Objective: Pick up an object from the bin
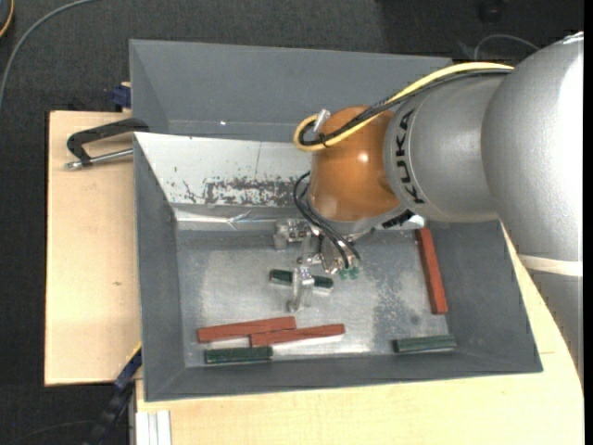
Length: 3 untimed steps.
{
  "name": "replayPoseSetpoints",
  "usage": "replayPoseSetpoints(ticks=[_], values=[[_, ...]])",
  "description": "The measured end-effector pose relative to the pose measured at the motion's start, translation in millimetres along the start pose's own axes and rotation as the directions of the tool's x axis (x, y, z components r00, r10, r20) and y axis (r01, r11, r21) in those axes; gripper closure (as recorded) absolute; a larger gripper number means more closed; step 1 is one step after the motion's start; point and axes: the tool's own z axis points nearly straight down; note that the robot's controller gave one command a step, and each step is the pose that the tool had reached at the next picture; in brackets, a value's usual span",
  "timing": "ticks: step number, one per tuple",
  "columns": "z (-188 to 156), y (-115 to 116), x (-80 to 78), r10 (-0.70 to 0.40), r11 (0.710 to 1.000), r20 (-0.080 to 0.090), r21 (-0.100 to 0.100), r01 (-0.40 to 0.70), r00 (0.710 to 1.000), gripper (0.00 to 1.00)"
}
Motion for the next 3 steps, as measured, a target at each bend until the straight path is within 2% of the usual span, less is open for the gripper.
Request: replayPoseSetpoints(ticks=[1, 2, 3], values=[[-4.4, 4.5, -2.1, -0.004, 1.0, 0.007, -0.004, 0.004, 1.0, 1.0], [-185.6, 17.1, 49.5, -0.246, 0.969, 0.02, 0.001, 0.246, 0.969, 1.0], [-283.5, -53.9, -2.7, -0.387, 0.922, 0.021, 0.008, 0.387, 0.922, 1.0]])
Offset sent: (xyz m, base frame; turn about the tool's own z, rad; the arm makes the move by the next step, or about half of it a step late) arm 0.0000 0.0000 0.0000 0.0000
